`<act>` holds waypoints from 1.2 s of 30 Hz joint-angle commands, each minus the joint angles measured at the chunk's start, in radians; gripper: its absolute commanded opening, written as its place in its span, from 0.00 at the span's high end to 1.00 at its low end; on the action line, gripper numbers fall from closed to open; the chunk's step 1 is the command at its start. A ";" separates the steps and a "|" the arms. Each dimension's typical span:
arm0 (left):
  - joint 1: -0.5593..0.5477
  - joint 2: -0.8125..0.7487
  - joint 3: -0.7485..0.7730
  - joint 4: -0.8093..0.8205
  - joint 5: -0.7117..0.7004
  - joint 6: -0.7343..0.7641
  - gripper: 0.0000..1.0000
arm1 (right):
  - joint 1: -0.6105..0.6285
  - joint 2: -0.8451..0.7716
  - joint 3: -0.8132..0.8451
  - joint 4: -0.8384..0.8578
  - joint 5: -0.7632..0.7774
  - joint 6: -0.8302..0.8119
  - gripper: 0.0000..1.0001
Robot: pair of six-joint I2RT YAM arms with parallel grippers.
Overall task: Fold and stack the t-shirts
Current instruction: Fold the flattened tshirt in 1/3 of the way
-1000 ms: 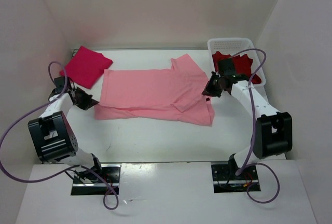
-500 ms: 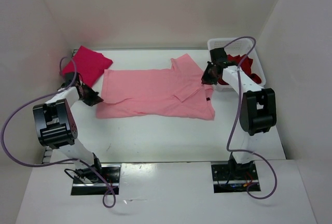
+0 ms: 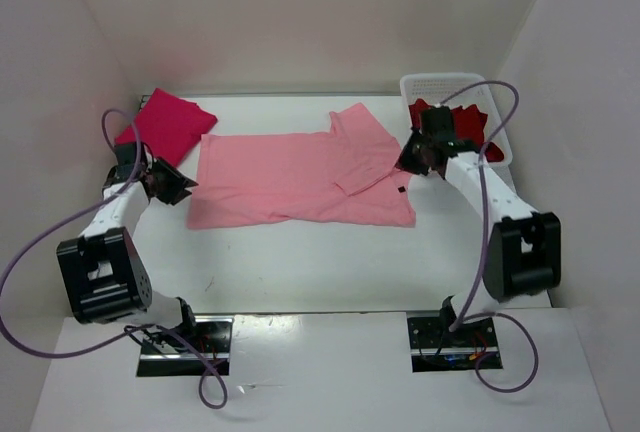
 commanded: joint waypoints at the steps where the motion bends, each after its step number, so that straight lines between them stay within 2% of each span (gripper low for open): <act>1: 0.006 -0.086 -0.108 -0.022 0.015 -0.002 0.61 | -0.005 -0.161 -0.173 0.062 -0.089 0.084 0.97; 2: 0.020 -0.099 -0.135 -0.023 0.043 -0.002 0.62 | -0.005 -0.190 -0.259 0.071 -0.089 0.124 1.00; 6: 0.042 -0.120 -0.199 -0.023 0.046 -0.015 0.67 | -0.005 -0.319 -0.420 0.073 -0.059 0.205 0.98; 7: 0.042 -0.101 -0.208 -0.023 0.046 -0.015 0.67 | -0.005 -0.335 -0.446 0.073 -0.059 0.218 0.89; 10: 0.042 -0.041 -0.219 0.012 0.065 -0.027 0.66 | -0.005 -0.345 -0.519 0.107 -0.060 0.250 0.73; 14: 0.051 0.028 -0.228 0.033 0.077 -0.047 0.68 | -0.005 -0.345 -0.551 0.131 -0.072 0.276 0.68; 17: 0.051 0.037 -0.239 0.057 0.052 -0.057 0.70 | -0.005 -0.345 -0.560 0.131 -0.010 0.285 0.66; 20: 0.051 0.067 -0.239 0.066 0.052 -0.058 0.71 | -0.005 -0.307 -0.569 0.131 0.020 0.285 0.64; 26: 0.051 0.108 -0.239 0.086 0.052 -0.038 0.82 | -0.005 -0.276 -0.589 0.161 0.115 0.330 0.63; 27: 0.051 0.123 -0.239 0.086 0.061 -0.038 0.85 | -0.005 -0.276 -0.589 0.161 0.124 0.330 0.63; 28: 0.051 0.137 -0.239 0.086 0.061 -0.038 0.97 | -0.005 -0.255 -0.589 0.161 0.136 0.330 0.63; 29: 0.051 0.137 -0.230 0.086 0.061 -0.027 1.00 | -0.005 -0.243 -0.580 0.161 0.136 0.330 0.63; 35: 0.051 0.146 -0.221 0.086 0.061 -0.018 1.00 | -0.005 -0.175 -0.580 0.194 0.181 0.357 0.63; 36: 0.051 0.146 -0.221 0.086 0.061 -0.018 1.00 | -0.005 -0.175 -0.580 0.203 0.194 0.368 0.69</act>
